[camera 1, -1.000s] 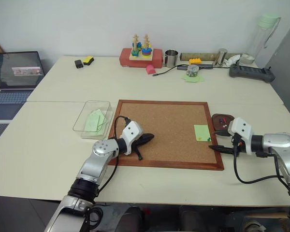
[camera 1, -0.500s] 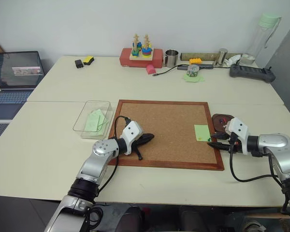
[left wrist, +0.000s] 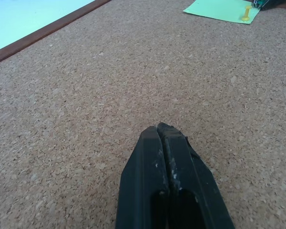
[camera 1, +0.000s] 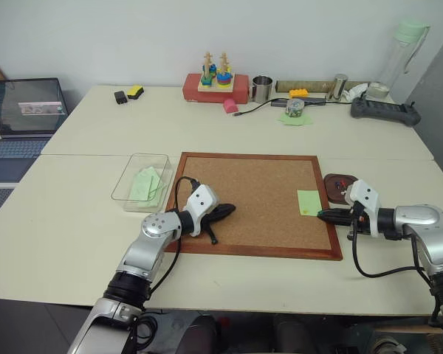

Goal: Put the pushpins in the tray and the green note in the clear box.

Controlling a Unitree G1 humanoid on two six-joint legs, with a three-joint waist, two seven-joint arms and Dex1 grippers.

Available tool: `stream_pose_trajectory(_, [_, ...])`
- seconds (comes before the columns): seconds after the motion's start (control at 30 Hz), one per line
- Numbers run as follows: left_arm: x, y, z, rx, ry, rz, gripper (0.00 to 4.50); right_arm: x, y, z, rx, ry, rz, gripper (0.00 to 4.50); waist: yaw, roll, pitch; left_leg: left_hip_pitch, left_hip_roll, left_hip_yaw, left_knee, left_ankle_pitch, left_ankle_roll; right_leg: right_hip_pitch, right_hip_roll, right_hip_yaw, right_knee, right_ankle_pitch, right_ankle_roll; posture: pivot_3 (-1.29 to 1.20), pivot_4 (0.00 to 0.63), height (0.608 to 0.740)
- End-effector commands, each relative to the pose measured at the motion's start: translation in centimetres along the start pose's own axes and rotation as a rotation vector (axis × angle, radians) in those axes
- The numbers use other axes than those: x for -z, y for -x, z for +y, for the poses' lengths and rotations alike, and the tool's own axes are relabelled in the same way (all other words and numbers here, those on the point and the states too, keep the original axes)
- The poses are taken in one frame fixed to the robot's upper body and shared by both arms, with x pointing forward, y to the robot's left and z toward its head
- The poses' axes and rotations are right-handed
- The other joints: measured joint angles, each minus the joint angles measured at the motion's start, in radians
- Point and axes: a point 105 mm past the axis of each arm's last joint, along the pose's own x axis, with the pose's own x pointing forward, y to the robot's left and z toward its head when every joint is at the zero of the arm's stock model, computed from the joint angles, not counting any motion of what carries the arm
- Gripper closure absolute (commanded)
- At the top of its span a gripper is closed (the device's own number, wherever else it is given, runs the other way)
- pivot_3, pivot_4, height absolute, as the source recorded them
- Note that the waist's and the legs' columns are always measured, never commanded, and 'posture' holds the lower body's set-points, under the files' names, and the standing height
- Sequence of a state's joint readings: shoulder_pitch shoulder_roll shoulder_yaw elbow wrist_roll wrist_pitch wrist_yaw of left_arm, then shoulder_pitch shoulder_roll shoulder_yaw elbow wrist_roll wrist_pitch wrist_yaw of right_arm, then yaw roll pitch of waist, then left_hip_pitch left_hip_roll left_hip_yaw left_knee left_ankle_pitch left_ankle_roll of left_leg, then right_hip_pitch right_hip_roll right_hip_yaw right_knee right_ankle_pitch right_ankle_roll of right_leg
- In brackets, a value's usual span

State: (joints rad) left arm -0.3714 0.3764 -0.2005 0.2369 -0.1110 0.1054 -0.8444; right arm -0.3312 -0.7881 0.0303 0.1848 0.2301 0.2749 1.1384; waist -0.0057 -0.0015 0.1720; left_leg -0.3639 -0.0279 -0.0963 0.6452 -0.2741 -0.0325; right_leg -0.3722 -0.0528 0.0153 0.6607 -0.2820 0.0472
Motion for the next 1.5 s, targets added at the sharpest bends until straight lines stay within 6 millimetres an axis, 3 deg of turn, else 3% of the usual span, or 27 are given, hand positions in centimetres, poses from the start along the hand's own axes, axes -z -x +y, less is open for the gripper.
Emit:
stream_pose_trajectory(0.03, [4.1, 0.1, -2.3, 0.08, 0.067, 0.151, 4.5, -2.3, 0.9, -0.5, 0.002, 0.007, -0.084, 4.47, 0.0, 0.0, 0.0, 0.0, 0.0, 0.0, 0.0, 0.0, 0.0, 0.0, 0.0, 0.0, 0.0, 0.0, 0.0, 0.0, 0.15, 0.74])
stream_pose_trajectory(0.5, [4.4, 0.1, -2.5, 0.083, 0.064, 0.165, 4.5, -3.8, 2.3, -0.8, -0.001, -0.039, -0.104, 4.47, 0.0, 0.0, 0.0, 0.0, 0.0, 0.0, 0.0, 0.0, 0.0, 0.0, 0.0, 0.0, 0.0, 0.0, 0.0, 0.0, 0.15, 0.74])
stream_pose_trajectory(0.6, [4.5, 0.1, -2.5, 0.084, 0.064, 0.166, 4.5, -3.8, 2.8, -2.1, 0.07, -0.053, -0.109, 4.47, 0.0, 0.0, 0.0, 0.0, 0.0, 0.0, 0.0, 0.0, 0.0, 0.0, 0.0, 0.0, 0.0, 0.0, 0.0, 0.0, 0.15, 0.74])
stream_pose_trajectory(0.8, [4.6, 0.0, -2.5, 0.085, 0.064, 0.167, 4.5, -2.5, 3.8, -6.5, 0.324, -0.122, -0.067, 4.47, 0.0, 0.0, 0.0, 0.0, 0.0, 0.0, 0.0, 0.0, 0.0, 0.0, 0.0, 0.0, 0.0, 0.0, 0.0, 0.0, 0.15, 0.74])
stream_pose_trajectory(1.07, [4.5, -0.2, -2.7, 0.092, 0.064, 0.163, 4.5, -1.0, 3.7, -7.8, 0.386, -0.189, -0.006, 4.47, 0.001, 0.0, 0.0, 0.0, 0.0, 0.001, 0.0, 0.0, 0.0, 0.0, 0.0, 0.0, 0.0, 0.0, 0.0, 0.0, 0.15, 0.74])
stream_pose_trajectory(1.1, [4.5, -0.2, -2.8, 0.092, 0.064, 0.164, 4.5, -0.9, 3.7, -7.9, 0.391, -0.19, -0.005, 4.09, 0.001, 0.001, -0.001, 0.0, 0.0, 0.001, 0.0, 0.0, 0.0, 0.0, 0.0, 0.001, 0.0, 0.0, 0.0, 0.0, 0.15, 0.74])
stream_pose_trajectory(1.33, [4.5, -0.1, -2.8, 0.093, 0.064, 0.167, 4.5, -1.3, 3.8, -8.0, 0.392, -0.173, -0.014, 2.7, 0.001, 0.001, -0.001, 0.0, 0.0, 0.001, 0.0, 0.0, 0.0, 0.0, 0.0, 0.0, 0.0, 0.0, 0.0, 0.0, 0.15, 0.74])
stream_pose_trajectory(1.5, [4.5, -0.1, -2.9, 0.094, 0.064, 0.165, 4.5, -2.7, 4.4, -7.5, 0.357, -0.127, -0.05, 2.09, 0.001, 0.001, -0.001, 0.0, 0.0, 0.001, 0.0, 0.0, 0.0, 0.0, 0.0, 0.0, 0.0, 0.0, 0.0, 0.0, 0.15, 0.74])
